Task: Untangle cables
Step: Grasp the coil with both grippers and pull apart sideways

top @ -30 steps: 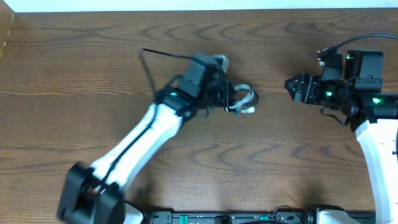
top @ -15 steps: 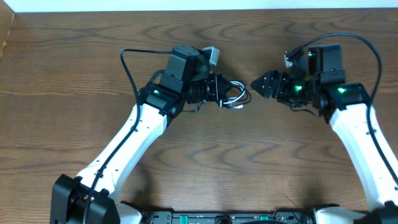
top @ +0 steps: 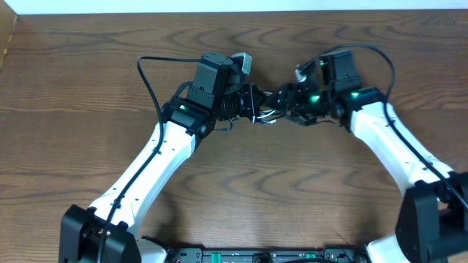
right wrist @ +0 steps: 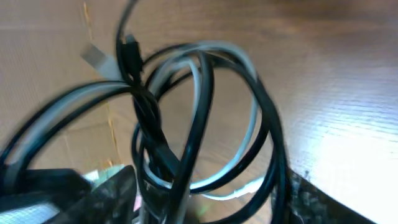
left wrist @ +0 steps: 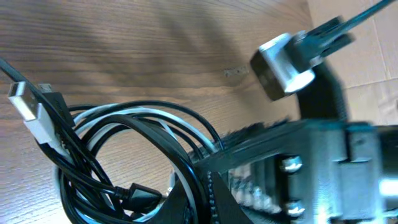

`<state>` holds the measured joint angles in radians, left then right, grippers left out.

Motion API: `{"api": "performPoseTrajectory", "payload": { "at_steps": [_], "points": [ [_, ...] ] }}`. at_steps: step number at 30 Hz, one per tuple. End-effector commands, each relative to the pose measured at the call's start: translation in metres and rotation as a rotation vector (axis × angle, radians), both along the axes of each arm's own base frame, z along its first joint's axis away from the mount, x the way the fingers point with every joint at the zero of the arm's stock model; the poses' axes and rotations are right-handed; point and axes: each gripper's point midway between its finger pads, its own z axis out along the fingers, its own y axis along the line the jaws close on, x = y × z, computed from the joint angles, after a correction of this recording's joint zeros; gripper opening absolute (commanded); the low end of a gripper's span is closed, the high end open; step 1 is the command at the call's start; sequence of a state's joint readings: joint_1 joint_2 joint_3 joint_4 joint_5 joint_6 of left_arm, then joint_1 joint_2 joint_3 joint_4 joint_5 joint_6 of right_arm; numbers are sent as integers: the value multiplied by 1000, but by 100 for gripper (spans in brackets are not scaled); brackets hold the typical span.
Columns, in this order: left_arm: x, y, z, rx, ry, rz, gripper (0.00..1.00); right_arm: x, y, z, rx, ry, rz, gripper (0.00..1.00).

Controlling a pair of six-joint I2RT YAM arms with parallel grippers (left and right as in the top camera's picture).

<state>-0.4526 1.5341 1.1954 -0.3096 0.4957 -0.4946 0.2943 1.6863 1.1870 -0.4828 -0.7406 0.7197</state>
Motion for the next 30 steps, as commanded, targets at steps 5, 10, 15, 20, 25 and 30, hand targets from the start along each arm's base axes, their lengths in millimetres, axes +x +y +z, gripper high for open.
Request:
{"api": "performPoseTrajectory", "payload": {
  "at_steps": [5, 10, 15, 20, 25, 30],
  "points": [
    [8, 5, 4, 16, -30, 31, 7, -6, 7, -61, -44, 189, -16, 10],
    [13, 15, 18, -4, -63, 56, 7, 0, -21, -94, -207, 196, -76, 1],
    [7, 49, 63, -39, -142, 123, 7, 3, -75, -113, -397, 178, -111, 1],
    [-16, 71, 76, -18, -131, 148, 8, 6, -90, -112, -407, 78, 10, 1],
    [-30, 87, 48, 104, -64, 115, 8, 2, -85, -101, -329, -129, 276, 1],
    [-28, 108, 30, 232, -58, 139, 7, -4, -107, -102, -363, -161, 346, 1]
  ]
}}
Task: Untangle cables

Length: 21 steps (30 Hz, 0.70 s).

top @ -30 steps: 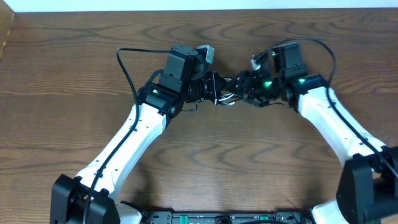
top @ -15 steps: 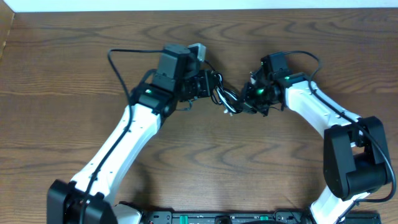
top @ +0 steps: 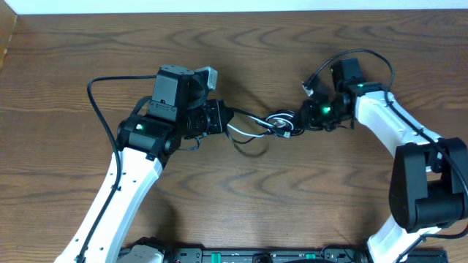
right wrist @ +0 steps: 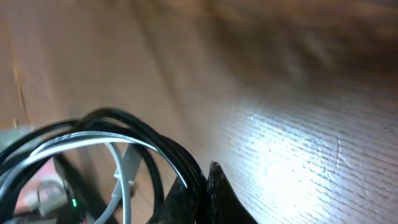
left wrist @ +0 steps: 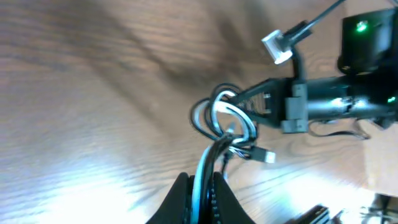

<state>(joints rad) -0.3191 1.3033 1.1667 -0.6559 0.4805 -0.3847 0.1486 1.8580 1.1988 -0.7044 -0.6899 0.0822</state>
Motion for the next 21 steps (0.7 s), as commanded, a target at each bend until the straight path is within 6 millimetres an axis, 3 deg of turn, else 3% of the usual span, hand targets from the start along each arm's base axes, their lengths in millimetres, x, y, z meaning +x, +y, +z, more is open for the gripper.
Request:
{"api": "performPoseTrajectory", "payload": {
  "at_steps": [1, 5, 8, 10, 15, 21],
  "points": [
    [21, 35, 10, 160, -128, 60, 8, 3, -52, -23, -183, -67, 53, 1],
    [28, 58, 5, 253, -136, 137, 8, 5, -113, -36, -381, 95, -245, 1],
    [29, 61, 4, 260, -137, 142, 7, 2, -128, -36, -353, 173, -368, 1],
    [27, 58, 5, 249, -135, 130, 8, 3, -119, -31, -275, 153, -323, 1],
    [23, 55, 2, 240, -115, 115, 7, 4, -68, 10, 72, -28, -32, 1],
    [23, 55, 2, 258, -130, 90, 7, 5, -62, 24, 81, -34, -16, 1]
  ]
}}
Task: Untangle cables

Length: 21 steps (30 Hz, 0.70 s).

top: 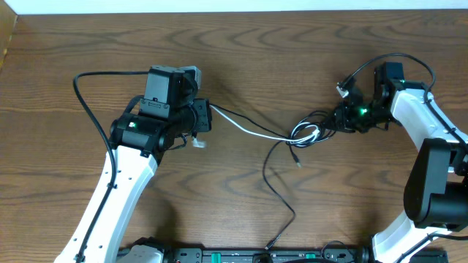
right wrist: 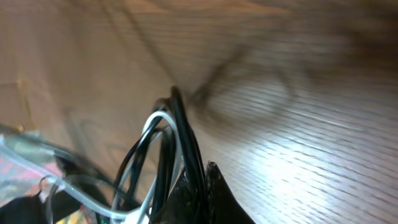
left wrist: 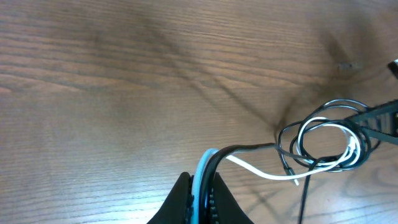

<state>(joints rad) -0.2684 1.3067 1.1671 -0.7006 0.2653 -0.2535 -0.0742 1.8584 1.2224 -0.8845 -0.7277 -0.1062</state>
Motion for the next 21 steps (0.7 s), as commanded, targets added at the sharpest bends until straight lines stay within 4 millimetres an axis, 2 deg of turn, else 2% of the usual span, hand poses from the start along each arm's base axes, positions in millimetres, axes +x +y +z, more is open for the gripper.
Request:
{"api": "performPoseTrajectory", "payload": {
  "at_steps": [1, 2, 3, 4, 7, 10, 16, 21],
  "points": [
    [6, 5, 18, 25, -63, -5, 8, 7, 13, 24, 61, -74, 59, 1],
    [6, 5, 17, 25, -62, -5, 9, 9, 14, 31, 62, -76, 47, 1],
    [7, 5, 17, 25, -60, -5, 16, 10, 14, 37, 62, -86, 42, 1],
    [7, 5, 16, 26, -57, -5, 32, 13, 15, 47, 61, -110, 38, 1],
    [7, 5, 13, 27, -50, -6, 62, 16, 21, 78, 59, -191, 33, 1],
    [7, 0, 14, 6, -46, -23, 75, 16, 29, 106, 52, -262, 11, 1],
    [3, -33, 24, -145, -50, -147, 79, 10, 45, 132, 39, -279, -41, 1],
    [6, -68, 23, -240, -45, -264, 79, 8, 53, 133, 54, -219, -98, 1]
  ]
}}
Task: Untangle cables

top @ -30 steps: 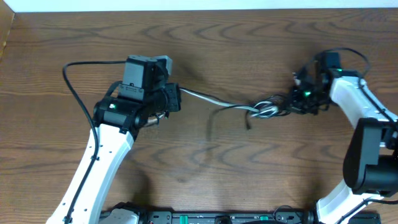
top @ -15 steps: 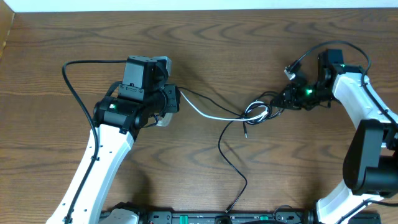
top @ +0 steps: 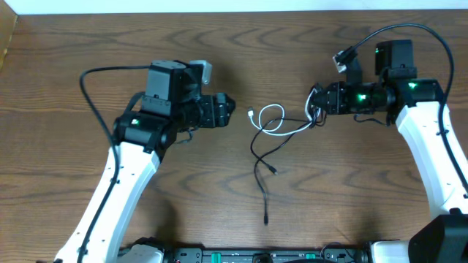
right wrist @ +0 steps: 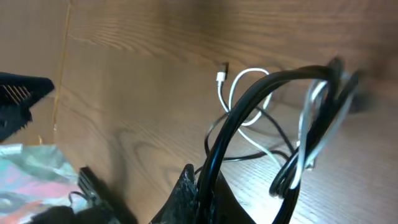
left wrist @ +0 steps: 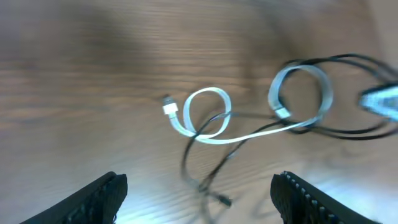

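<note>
A white cable point(top: 271, 121) and a thin black cable point(top: 258, 171) lie looped together on the wooden table point(top: 73, 51), between the arms. My right gripper point(top: 316, 102) is shut on the black cable and holds the right end of the bundle a little above the wood. In the right wrist view, the right gripper point(right wrist: 202, 186) clamps the thick black cable point(right wrist: 249, 109), and the white cable's plug point(right wrist: 221, 78) lies beyond. My left gripper point(top: 225, 109) is open, left of the loops. In the left wrist view, its fingers point(left wrist: 102, 196) stand wide apart over the white cable point(left wrist: 249, 135).
The black cable's free end point(top: 265, 218) trails toward the table's front edge. A camera cable arcs over each arm. Cardboard shows beyond the table in the right wrist view.
My left gripper has let go of the cables and now stands open. The white cable's end lies loose on the table. My right gripper has moved left with the bundle.
Both grippers were close together on a tangled bundle at the table's middle. Then they stood apart with the bundle stretched between them. Then they were far apart, with a black cable hanging toward the front. Now only the right gripper holds on.
</note>
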`<state>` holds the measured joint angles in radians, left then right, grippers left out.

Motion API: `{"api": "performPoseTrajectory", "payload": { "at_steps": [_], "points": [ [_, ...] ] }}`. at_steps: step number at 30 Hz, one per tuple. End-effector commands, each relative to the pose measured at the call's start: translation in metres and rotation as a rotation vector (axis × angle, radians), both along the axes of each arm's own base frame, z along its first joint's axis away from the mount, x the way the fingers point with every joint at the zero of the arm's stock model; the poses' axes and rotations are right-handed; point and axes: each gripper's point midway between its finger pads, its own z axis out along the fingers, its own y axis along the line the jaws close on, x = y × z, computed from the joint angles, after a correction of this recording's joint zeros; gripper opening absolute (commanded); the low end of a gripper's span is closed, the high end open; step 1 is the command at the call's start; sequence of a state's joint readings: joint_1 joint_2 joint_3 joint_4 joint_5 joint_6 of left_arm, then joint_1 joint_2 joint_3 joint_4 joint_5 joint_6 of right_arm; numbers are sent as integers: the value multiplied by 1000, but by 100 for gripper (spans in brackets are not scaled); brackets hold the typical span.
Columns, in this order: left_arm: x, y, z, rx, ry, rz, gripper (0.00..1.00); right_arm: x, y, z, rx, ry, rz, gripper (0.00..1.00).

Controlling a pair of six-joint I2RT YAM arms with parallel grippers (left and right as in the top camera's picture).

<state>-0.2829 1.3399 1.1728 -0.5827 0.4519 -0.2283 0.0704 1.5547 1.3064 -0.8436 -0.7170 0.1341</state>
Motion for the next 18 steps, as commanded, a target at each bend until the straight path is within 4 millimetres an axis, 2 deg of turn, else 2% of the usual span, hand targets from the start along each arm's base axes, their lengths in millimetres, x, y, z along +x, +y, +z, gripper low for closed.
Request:
{"api": "performPoseTrajectory", "payload": {
  "at_steps": [1, 5, 7, 8, 11, 18],
  "points": [
    [0, -39, 2, -103, 16, -145, 79, 0, 5, 6, 32, 62, -68, 1],
    [7, -66, -16, -138, 37, -217, 79, 2, 4, 7, 39, 64, -83, 1],
    [12, -88, -25, -188, 45, -269, 79, 4, 1, 8, 40, 56, -90, 1],
    [18, -106, -28, -251, 49, -298, 79, 6, 0, 9, 48, 53, -94, 1],
    [29, -131, -28, -358, 45, -328, 79, 6, 0, 14, 88, 50, -85, 1],
    [43, -168, -58, -459, 128, -287, 78, 10, -5, 20, 125, 36, -88, 1]
  ]
}}
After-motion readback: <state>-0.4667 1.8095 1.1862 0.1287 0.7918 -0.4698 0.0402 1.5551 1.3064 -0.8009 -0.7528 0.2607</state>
